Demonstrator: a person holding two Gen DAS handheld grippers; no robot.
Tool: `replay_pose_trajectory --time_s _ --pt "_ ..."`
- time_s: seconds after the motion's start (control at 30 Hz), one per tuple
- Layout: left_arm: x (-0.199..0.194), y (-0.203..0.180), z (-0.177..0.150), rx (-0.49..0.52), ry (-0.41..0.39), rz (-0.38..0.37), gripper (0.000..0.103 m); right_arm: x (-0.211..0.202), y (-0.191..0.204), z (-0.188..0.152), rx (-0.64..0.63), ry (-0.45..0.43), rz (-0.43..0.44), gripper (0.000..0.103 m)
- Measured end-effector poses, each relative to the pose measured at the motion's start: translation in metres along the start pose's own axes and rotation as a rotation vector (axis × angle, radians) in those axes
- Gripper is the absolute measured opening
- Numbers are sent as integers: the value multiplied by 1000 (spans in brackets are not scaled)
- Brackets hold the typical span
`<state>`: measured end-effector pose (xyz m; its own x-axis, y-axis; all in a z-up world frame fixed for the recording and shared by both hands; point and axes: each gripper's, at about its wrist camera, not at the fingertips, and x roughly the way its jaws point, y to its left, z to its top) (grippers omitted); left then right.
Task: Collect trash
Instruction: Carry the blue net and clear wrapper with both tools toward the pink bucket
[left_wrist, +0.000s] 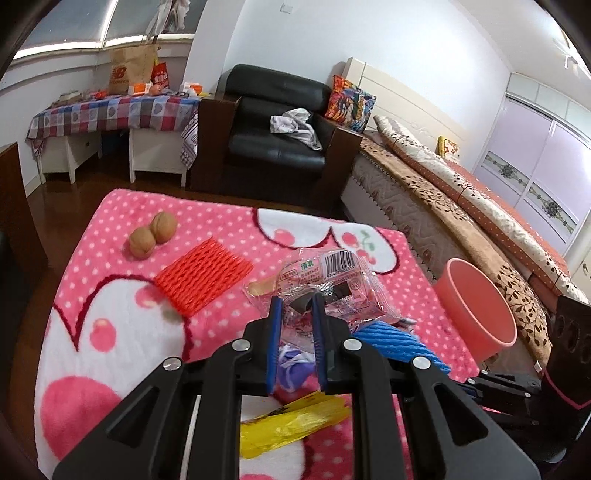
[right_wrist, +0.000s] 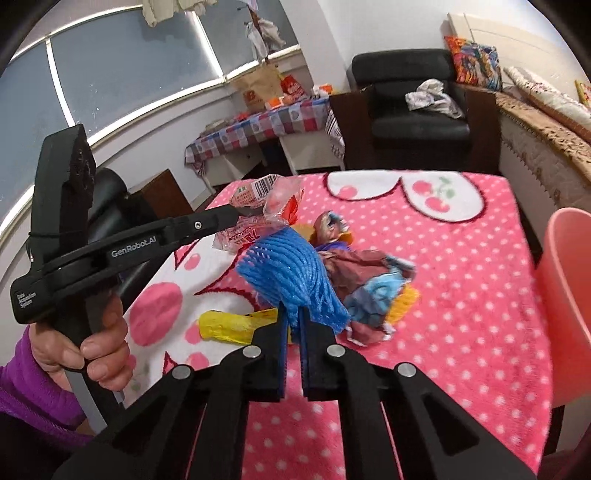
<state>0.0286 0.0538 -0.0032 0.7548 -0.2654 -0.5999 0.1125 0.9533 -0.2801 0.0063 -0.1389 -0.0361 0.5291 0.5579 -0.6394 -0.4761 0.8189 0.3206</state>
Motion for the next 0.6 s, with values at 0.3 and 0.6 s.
replay_pose_trajectory --time_s 0.3,0.6 --pt "9 -42 4 34 -6 -9 15 -39 -26 1 46 -71 -90 5" --pt "24 -94 11 107 -12 -56 15 -69 -59 -2 85 -121 -208 5"
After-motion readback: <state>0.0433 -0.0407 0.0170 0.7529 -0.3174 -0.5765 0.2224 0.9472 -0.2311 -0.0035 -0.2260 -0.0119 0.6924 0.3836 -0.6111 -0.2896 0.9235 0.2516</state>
